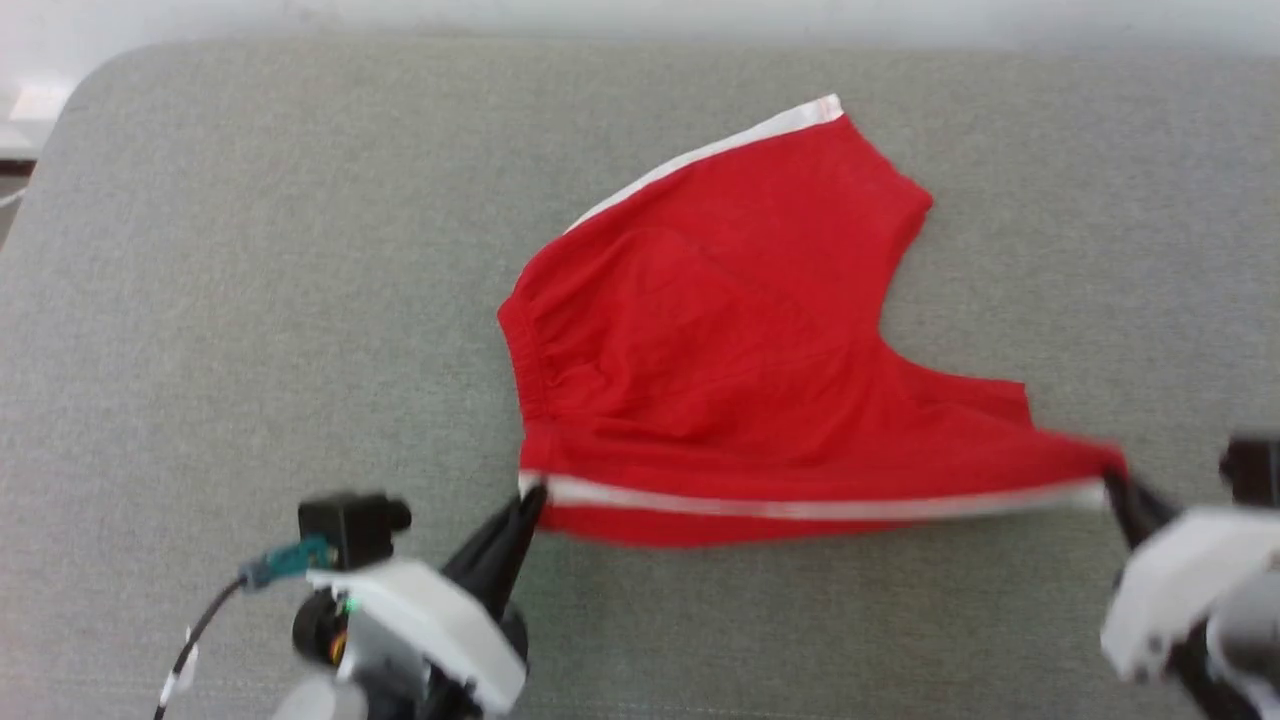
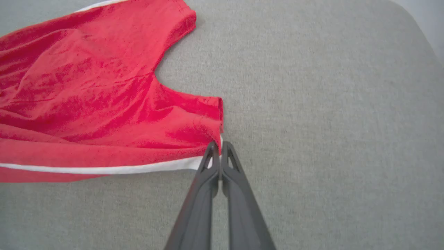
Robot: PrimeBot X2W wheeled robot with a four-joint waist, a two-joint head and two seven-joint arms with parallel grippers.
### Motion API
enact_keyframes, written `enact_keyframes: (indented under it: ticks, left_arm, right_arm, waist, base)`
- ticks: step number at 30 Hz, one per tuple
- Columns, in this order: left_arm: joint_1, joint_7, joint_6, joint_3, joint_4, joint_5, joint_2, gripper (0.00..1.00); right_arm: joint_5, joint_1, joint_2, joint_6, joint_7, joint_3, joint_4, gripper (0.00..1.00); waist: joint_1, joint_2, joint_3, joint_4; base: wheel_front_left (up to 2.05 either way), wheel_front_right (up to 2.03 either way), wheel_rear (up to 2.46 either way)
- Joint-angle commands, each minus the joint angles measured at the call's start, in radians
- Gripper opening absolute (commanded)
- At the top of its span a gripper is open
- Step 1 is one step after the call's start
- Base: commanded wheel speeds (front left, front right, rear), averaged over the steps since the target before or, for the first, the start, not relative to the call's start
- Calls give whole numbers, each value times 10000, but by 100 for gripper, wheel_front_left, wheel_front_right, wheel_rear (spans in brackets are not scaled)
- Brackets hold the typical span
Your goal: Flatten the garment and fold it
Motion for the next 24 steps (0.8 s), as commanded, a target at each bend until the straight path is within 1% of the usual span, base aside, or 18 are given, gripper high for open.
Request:
enact_keyframes:
  ticks: [1, 4, 8, 10, 14, 19, 24]
  left_arm:
    - [-498, -224, 23, 31, 68, 161, -141, 0]
    - [-1326, -650, -25, 47, 400, 267, -499, 0]
    - [-2486, -1152, -64, 50, 1099, 430, -947, 0]
    - [-3065, -1317, 38, -6, 1551, 714, -1050, 0]
    - [-4062, -1850, 262, 60, 2278, 901, -1419, 0]
    - [-5086, -2515, 386, 84, 3063, 877, -1729, 0]
    - [-5910, -3175, 536, -85, 3571, 666, -1922, 0]
  right_arm:
    - [-159, -694, -81, -21, -107, 98, 52, 0]
    - [-334, -2062, -469, -21, -219, 282, 608, 0]
    - [-418, -4053, -1026, -21, -380, 565, 1766, 0]
    - [-410, -5057, -1261, -21, -484, 720, 2411, 0]
    - [-556, -6841, -1669, -21, -647, 1112, 3634, 0]
    - [-881, -8796, -2068, -21, -875, 1523, 5202, 0]
    - [-1282, -10316, -2424, -21, -1036, 1929, 6681, 0]
  waist:
    - [1, 0, 264, 167]
    - [1, 0, 622, 367]
    - [1, 0, 1216, 690]
    - [1, 0, 1578, 872]
    - [1, 0, 2333, 1209]
    - [1, 0, 3227, 1600]
    - [1, 0, 3989, 2076]
  base:
    - [0, 0, 0]
    - [0, 0, 0]
    - [0, 0, 0]
    - [0, 0, 0]
    - [0, 0, 0]
    - [0, 0, 0]
    - [0, 0, 0]
